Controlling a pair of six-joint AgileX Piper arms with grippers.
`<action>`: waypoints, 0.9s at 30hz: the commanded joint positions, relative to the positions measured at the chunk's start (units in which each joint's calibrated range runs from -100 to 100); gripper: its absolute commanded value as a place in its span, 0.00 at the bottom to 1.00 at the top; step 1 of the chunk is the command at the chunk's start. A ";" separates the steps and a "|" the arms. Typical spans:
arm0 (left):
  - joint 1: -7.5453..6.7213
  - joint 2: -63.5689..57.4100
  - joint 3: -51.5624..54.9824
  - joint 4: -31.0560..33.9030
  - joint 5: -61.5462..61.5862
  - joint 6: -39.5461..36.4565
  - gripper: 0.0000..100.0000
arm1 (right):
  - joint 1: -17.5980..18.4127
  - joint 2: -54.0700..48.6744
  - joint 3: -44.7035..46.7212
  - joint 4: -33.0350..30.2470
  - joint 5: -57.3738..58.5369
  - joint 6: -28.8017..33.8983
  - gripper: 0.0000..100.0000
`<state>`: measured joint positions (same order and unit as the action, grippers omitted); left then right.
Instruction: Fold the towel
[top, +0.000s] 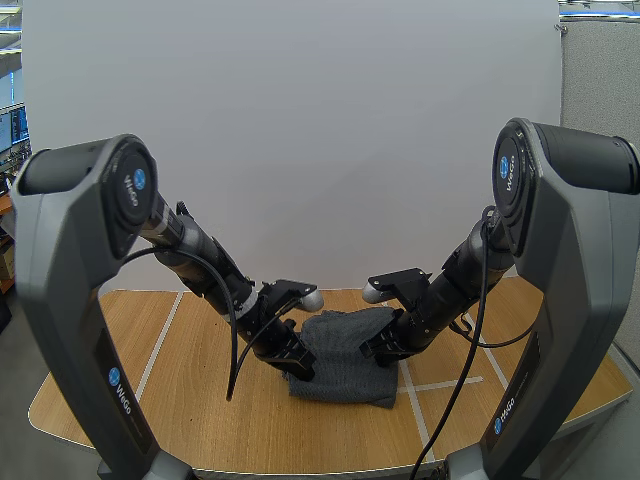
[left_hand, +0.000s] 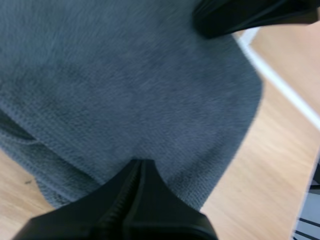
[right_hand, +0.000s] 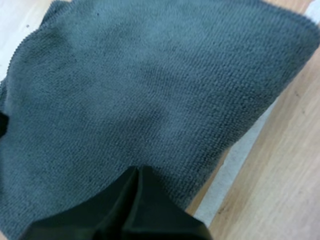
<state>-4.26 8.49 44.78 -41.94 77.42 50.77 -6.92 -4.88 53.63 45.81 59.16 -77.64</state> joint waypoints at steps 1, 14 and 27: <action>0.08 3.79 0.01 -0.45 -4.26 1.04 0.00 | 0.07 0.44 -0.49 0.13 -0.14 -0.77 0.00; 4.50 -12.00 -1.63 -2.12 0.59 1.10 0.00 | -1.15 -21.79 -1.04 -5.27 14.82 5.56 0.00; 10.16 -12.19 -1.63 0.31 -9.75 -0.46 1.00 | -1.26 -37.84 -1.04 -8.04 29.34 12.46 0.00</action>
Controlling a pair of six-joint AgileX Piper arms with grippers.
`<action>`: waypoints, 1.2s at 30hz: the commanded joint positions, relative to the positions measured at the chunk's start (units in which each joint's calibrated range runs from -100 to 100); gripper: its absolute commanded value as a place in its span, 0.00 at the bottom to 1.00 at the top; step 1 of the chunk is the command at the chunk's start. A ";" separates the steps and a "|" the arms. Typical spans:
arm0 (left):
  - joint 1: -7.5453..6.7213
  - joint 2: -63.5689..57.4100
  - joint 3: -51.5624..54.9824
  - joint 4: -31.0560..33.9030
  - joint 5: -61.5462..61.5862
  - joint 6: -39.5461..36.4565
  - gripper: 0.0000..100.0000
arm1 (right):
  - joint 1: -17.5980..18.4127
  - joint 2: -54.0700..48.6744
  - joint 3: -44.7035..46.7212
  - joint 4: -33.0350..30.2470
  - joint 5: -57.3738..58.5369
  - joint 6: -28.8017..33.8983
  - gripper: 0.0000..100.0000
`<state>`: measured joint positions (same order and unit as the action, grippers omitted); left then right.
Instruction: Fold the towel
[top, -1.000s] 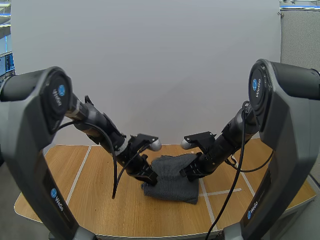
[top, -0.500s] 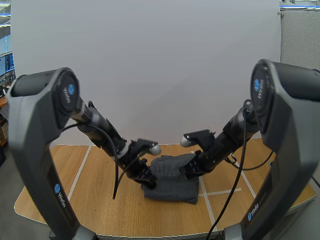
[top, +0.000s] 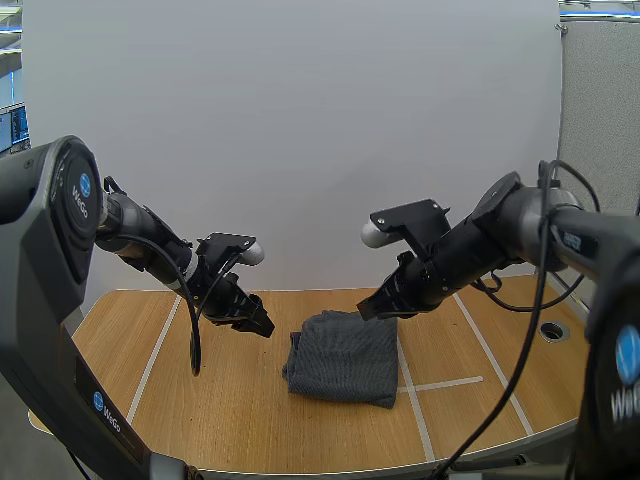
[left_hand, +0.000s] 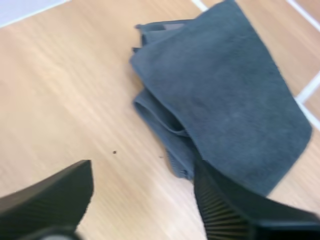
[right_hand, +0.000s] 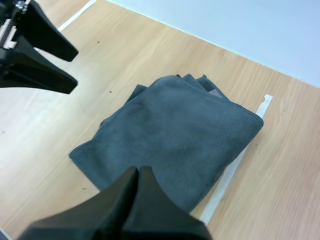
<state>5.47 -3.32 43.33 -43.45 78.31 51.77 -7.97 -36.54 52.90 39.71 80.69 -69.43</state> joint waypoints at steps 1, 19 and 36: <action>0.43 -0.39 -0.18 2.51 -13.28 -1.46 1.00 | -0.21 -6.32 -0.31 -1.94 9.15 4.47 0.00; 0.52 17.03 -10.60 -3.00 19.02 2.43 1.00 | -0.21 -17.77 -0.31 -6.46 19.31 9.45 0.31; 1.27 32.93 -19.10 -10.77 21.69 1.63 1.00 | -0.21 -19.96 -9.85 -9.39 19.31 13.55 0.31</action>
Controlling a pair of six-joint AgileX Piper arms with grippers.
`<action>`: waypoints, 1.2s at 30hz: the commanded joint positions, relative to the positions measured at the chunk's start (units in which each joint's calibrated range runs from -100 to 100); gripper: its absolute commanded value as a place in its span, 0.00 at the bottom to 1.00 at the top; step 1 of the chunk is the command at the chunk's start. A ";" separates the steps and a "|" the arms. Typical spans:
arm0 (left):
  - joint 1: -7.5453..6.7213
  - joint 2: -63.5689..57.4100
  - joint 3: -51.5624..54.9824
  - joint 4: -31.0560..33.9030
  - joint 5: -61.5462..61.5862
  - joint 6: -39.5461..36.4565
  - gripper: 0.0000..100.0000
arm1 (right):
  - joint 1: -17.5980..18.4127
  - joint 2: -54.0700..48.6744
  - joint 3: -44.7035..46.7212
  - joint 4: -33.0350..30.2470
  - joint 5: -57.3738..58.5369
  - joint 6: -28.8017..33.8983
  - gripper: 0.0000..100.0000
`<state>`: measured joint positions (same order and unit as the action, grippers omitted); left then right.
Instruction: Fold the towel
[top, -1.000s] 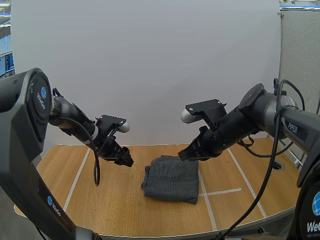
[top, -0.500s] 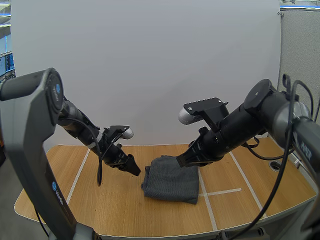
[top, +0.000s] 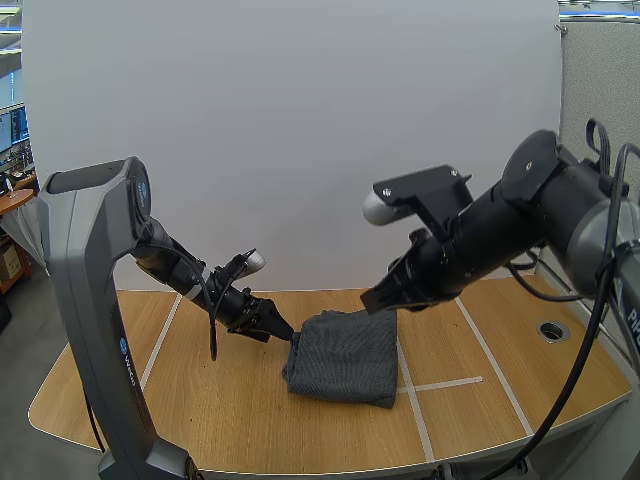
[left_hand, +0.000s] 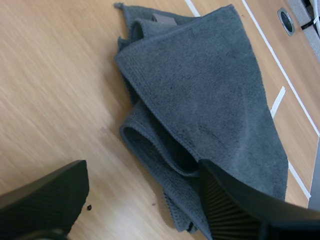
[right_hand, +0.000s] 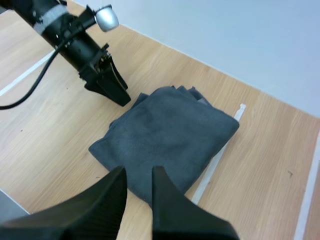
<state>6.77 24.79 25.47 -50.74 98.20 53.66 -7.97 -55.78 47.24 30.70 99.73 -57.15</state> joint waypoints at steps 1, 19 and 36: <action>-0.04 4.99 -1.23 -3.96 1.80 -0.26 1.00 | -0.21 -0.72 -4.65 -0.38 0.27 1.26 0.31; -4.07 6.31 -1.11 -4.58 1.80 -0.73 1.00 | -0.21 -0.72 -5.06 -0.48 0.27 1.39 0.31; -7.72 6.67 -1.11 -5.31 1.80 -0.73 1.00 | -0.21 -0.72 -5.06 -2.73 0.27 3.51 0.00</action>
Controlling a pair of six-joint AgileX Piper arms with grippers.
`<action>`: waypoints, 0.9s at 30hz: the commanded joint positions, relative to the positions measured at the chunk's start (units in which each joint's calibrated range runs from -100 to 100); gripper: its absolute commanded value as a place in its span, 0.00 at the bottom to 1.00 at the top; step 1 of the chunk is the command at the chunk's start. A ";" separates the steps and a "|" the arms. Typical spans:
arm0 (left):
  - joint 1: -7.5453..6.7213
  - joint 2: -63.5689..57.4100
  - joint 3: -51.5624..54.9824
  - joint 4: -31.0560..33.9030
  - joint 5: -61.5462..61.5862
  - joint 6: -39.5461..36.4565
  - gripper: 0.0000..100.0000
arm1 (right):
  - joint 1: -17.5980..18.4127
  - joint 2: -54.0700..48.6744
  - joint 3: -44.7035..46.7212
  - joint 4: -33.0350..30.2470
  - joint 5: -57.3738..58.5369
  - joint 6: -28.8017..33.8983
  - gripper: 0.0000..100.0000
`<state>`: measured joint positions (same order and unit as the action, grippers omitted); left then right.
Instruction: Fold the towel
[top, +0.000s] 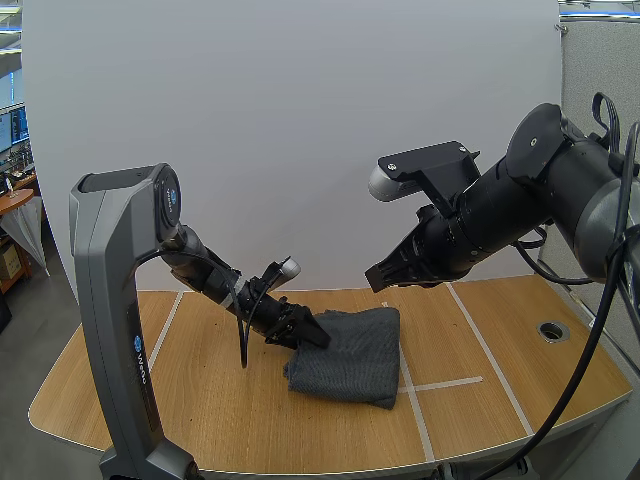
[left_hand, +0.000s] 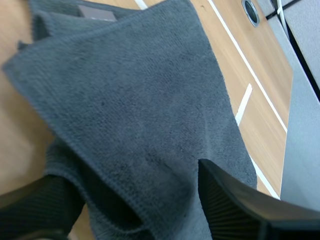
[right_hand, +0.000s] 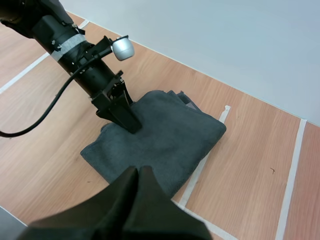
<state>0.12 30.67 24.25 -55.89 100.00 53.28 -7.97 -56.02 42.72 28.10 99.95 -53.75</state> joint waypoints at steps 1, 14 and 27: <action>-1.45 1.05 0.11 -0.66 0.00 -0.35 1.00 | -0.21 -0.48 -0.54 -0.14 0.05 0.12 0.00; -3.24 3.19 0.11 -3.97 0.00 -0.35 0.64 | -0.21 -0.48 -0.54 -0.14 0.05 0.12 0.00; 5.32 -0.25 0.11 -1.81 0.00 -0.60 0.00 | -0.21 -0.48 -0.54 -0.14 0.05 0.12 0.00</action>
<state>3.35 32.79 24.25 -59.30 99.81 53.09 -7.97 -56.02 42.72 28.10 99.95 -53.67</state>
